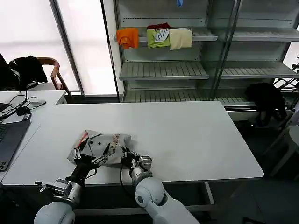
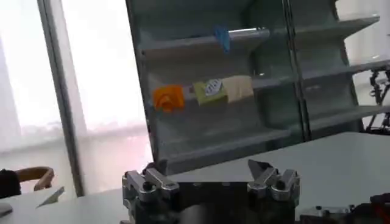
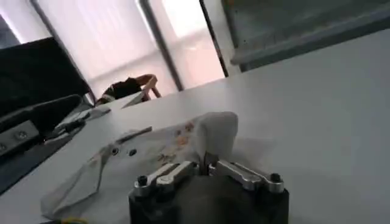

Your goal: Fold and organize the clothes.

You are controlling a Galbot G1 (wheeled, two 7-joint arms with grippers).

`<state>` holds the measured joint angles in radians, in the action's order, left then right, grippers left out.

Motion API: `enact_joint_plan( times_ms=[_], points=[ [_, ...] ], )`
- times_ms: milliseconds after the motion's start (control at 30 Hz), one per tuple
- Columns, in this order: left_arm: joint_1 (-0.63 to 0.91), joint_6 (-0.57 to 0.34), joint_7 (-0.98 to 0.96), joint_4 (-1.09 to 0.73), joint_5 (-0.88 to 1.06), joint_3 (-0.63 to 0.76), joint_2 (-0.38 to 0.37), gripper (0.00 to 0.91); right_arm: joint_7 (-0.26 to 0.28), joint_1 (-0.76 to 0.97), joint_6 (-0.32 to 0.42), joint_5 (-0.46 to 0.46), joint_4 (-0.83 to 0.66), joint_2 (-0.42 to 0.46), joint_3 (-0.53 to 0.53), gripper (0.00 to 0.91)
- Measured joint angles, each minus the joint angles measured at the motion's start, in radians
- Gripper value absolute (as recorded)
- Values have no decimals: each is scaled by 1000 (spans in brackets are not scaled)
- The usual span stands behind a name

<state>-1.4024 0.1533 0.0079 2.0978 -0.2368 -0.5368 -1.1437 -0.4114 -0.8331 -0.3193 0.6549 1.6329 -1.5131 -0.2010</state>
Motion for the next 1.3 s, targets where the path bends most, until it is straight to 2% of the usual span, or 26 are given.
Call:
enact_joint_plan(
  times_ms=[300,633,667,733,800,1133,1300],
  points=[
    [-8,-5,0,0,-2,-6,1,907,11,-8,15,-5,39,56,35,0],
    [-6,-7,1,-6,-3,2,-4,907,66,-49,52,8,103,186,139,0],
    [-6,-7,1,-6,-3,3,-5,907,73,-53,55,11,104,198,152,20],
    [-7,-7,2,-5,-3,3,-5,907,90,-65,66,21,105,224,181,443],
    [-9,-7,2,-5,-3,2,-3,907,107,-77,77,33,103,247,208,907],
    [-17,-6,2,1,-3,-2,0,907,166,-127,125,102,81,332,331,907],
    [-17,-4,2,4,-4,-1,1,907,177,-148,135,113,101,367,383,907]
  ],
)
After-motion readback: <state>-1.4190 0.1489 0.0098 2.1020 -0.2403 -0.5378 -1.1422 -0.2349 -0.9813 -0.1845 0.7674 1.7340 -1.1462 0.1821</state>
